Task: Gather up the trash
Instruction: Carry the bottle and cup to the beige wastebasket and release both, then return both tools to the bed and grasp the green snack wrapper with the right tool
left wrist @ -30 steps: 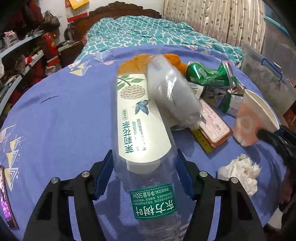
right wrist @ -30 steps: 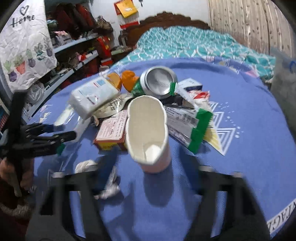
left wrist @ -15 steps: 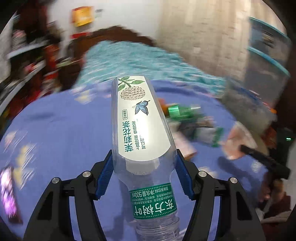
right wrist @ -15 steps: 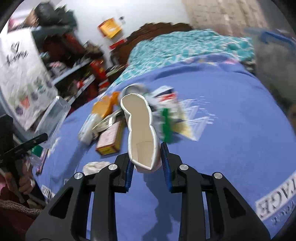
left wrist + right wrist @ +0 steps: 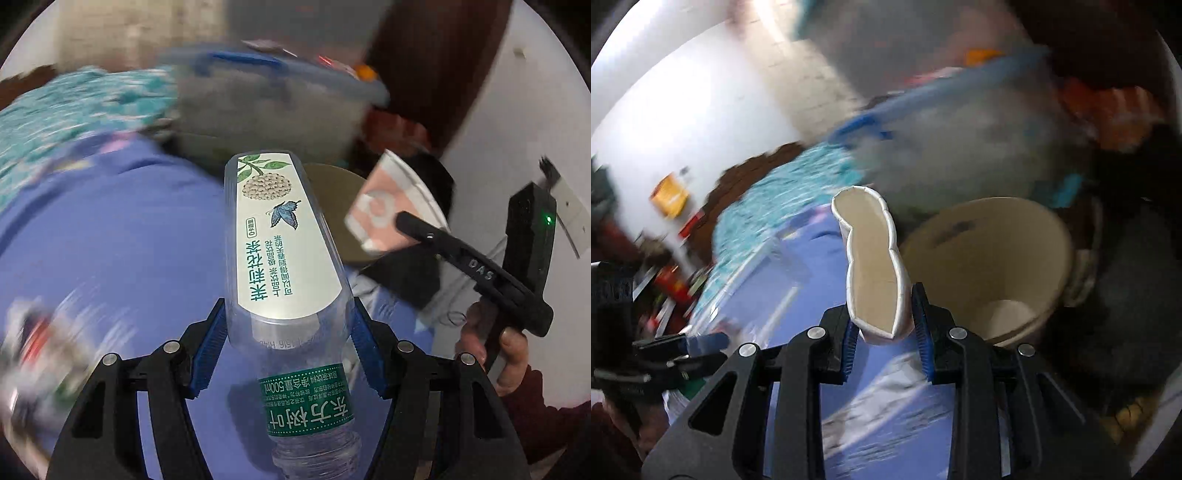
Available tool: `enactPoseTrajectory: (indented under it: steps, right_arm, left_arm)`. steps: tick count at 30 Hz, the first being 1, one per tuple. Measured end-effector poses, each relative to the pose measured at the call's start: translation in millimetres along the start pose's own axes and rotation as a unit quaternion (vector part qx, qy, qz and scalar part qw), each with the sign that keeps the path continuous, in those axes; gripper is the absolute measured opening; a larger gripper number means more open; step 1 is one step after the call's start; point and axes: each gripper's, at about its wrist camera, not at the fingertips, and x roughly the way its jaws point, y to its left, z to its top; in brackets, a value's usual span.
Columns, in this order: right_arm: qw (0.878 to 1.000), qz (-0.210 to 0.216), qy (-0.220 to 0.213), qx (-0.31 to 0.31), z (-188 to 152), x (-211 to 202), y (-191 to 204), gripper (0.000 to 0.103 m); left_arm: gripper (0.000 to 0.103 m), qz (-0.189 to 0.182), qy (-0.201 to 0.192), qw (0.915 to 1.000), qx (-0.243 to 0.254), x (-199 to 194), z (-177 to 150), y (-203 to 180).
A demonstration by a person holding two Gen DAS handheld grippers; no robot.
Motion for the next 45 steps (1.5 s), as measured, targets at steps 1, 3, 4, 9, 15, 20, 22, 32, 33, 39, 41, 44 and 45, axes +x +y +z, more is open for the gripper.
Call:
enactPoseTrajectory:
  steps: [1,3,4,9,15,20,22,32,33,39,41,44,45]
  right_arm:
    - [1.000,-0.014,0.005,0.010,4.1,6.9,-11.0,0.030]
    - [0.999,-0.026,0.013,0.021,9.8,15.6,-25.5,0.030]
    - [0.999,-0.032,0.016,0.024,10.6,18.4,-30.7,0.032]
    - [0.998,-0.046,0.014,0.042,14.5,27.2,-50.0,0.062]
    - [0.998,-0.050,-0.012,0.047,10.8,11.3,-58.9,0.062]
    - [0.999,-0.013,-0.018,0.038,2.9,-0.8,-36.5,0.058]
    - [1.000,0.009,-0.007,0.020,-4.4,-1.5,-17.3,0.053]
    - [0.979,0.151,0.114,-0.074,-60.3,36.0,109.6,0.042]
    - [0.975,0.161,0.125,-0.083,-66.6,39.4,121.0,0.042]
    - [0.942,0.219,0.202,-0.155,-116.2,52.1,199.1,0.042]
    - [0.934,0.219,0.213,-0.183,-131.1,54.6,218.6,0.042]
    - [0.930,0.212,0.228,-0.197,-147.8,61.8,236.5,0.042]
    - [0.929,0.208,0.232,-0.197,-152.3,64.4,240.3,0.042]
  left_arm:
    - [0.062,-0.007,0.009,0.9999,0.008,15.6,10.2,-7.7]
    - [0.062,-0.028,0.035,0.9988,0.018,49.8,31.0,-24.4]
    - [0.062,-0.033,0.044,0.9984,0.016,62.6,37.8,-24.9]
    - [0.078,-0.015,0.068,0.9975,0.010,111.7,63.8,-34.6]
    - [0.078,-0.006,0.022,0.9996,-0.013,75.9,64.7,-27.8]
    - [0.078,-0.013,-0.034,0.9992,-0.016,-1.4,36.0,-23.2]
    - [0.078,-0.012,-0.059,0.9979,-0.023,-41.9,10.6,-14.3]
    - [0.076,0.131,-0.142,0.9605,-0.200,-217.8,-149.5,98.8]
    - [0.075,0.144,-0.149,0.9519,-0.225,-231.4,-168.1,108.3]
    - [0.075,0.172,-0.156,0.9216,-0.311,-262.4,-248.7,129.0]
    - [0.075,0.161,-0.147,0.9223,-0.319,-254.7,-261.1,128.8]
    - [0.075,0.139,-0.124,0.9318,-0.311,-230.6,-265.3,125.8]
    - [0.075,0.132,-0.117,0.9352,-0.307,-221.5,-262.4,124.6]
